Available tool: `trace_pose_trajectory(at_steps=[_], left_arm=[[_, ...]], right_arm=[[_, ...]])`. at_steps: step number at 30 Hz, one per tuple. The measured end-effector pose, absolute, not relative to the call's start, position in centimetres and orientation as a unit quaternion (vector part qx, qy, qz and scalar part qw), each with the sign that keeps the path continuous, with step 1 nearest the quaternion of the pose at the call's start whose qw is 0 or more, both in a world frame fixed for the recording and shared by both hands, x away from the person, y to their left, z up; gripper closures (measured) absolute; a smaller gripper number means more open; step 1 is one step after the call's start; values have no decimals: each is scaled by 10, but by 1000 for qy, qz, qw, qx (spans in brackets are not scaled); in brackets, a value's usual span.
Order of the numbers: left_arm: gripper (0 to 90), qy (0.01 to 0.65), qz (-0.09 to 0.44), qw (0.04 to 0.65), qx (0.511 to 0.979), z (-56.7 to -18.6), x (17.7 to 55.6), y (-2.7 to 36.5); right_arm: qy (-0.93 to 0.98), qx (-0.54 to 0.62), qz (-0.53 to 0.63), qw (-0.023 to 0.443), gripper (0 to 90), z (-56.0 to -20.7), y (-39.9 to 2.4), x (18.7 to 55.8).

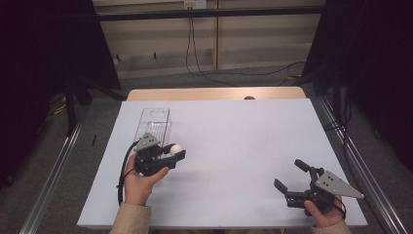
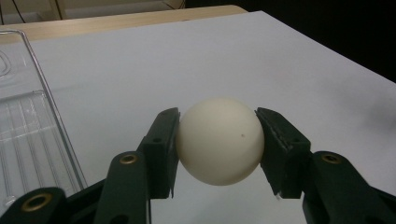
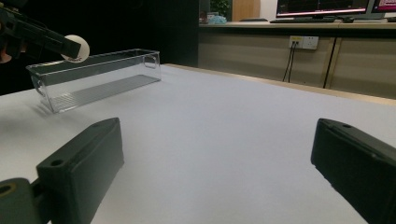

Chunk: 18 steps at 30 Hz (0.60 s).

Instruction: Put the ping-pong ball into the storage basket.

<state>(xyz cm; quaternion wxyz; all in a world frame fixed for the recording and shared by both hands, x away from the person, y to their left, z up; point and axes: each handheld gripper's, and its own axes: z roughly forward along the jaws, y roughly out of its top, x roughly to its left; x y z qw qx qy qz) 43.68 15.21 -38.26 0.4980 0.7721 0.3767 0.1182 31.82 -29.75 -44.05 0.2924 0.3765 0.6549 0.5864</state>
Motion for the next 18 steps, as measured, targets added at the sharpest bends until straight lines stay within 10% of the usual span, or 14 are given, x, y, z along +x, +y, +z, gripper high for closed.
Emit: trace_pose_trajectory(at_steps=[18], left_arm=[[514, 383, 125, 496, 769, -381, 438, 157]], right_arm=[[657, 375, 586, 292, 17, -441, -297, 319]])
